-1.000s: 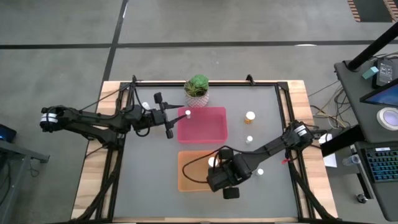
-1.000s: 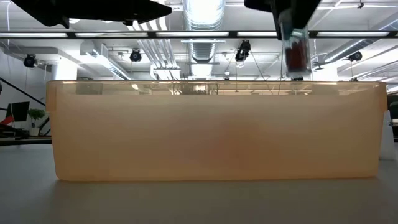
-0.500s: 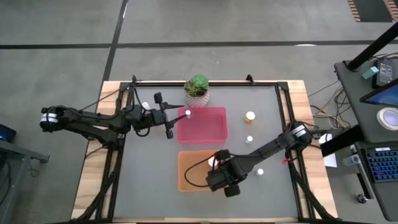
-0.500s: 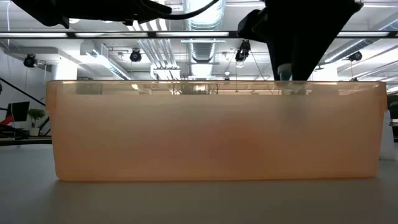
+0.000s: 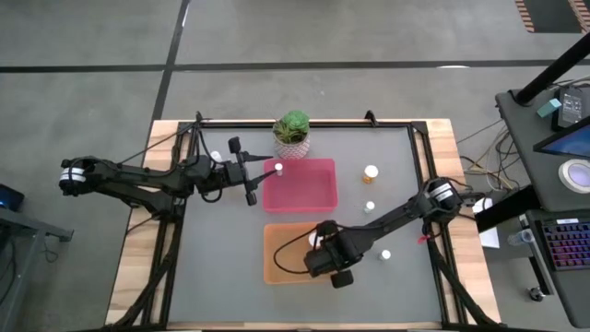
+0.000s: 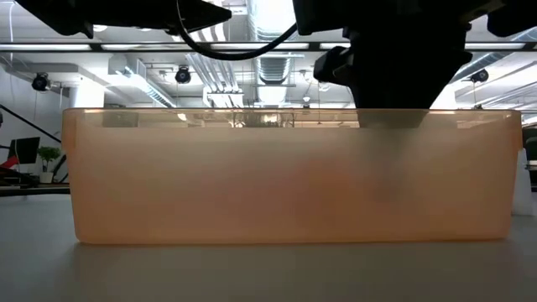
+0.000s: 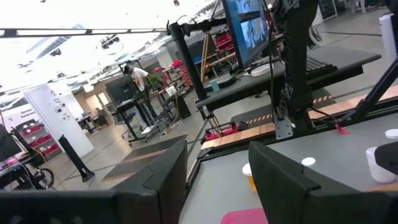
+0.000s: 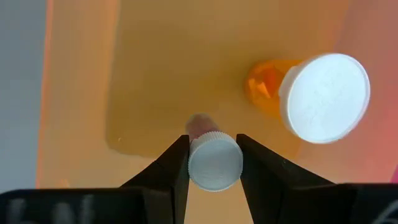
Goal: Pick and place medicine bottles into bin by pill shape (circle, oval)
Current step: Put the blue capsule bottle into the orange bin, then put the left orange capsule bottle into the orange bin
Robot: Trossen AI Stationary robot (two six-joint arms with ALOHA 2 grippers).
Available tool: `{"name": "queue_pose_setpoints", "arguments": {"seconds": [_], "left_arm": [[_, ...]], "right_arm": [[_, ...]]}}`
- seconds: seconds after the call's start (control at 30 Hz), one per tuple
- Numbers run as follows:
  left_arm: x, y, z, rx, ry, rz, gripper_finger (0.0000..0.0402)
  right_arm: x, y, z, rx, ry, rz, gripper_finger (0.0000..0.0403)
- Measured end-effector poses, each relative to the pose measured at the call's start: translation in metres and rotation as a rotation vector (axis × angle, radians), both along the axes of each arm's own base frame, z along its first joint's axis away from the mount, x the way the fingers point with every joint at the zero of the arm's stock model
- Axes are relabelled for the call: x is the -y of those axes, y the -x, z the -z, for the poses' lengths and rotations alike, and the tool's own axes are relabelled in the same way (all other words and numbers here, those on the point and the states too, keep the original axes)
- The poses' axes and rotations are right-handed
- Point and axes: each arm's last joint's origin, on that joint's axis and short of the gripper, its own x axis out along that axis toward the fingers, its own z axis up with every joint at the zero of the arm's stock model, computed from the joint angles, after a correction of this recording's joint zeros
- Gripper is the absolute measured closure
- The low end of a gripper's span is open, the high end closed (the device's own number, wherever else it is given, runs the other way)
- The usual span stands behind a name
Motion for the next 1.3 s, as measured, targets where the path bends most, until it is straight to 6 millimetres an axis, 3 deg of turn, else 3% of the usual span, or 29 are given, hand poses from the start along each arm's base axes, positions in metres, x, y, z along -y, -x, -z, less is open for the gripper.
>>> {"name": "queue_pose_setpoints", "arguments": {"seconds": [0.8,1.3], "left_arm": [[0.0002,0.0,0.0005,-0.002,0.0,0.001,0.0244],[0.0002,0.0,0.0005,-0.002,0.0,0.001,0.0244]], "right_arm": [[-0.0012,-0.0038,0.007,0.003,-0.015,-0.014,0.0289],[0.0002,-0.0008,-0.0001,0.007,-0.021,0.02,0.0203]]}}
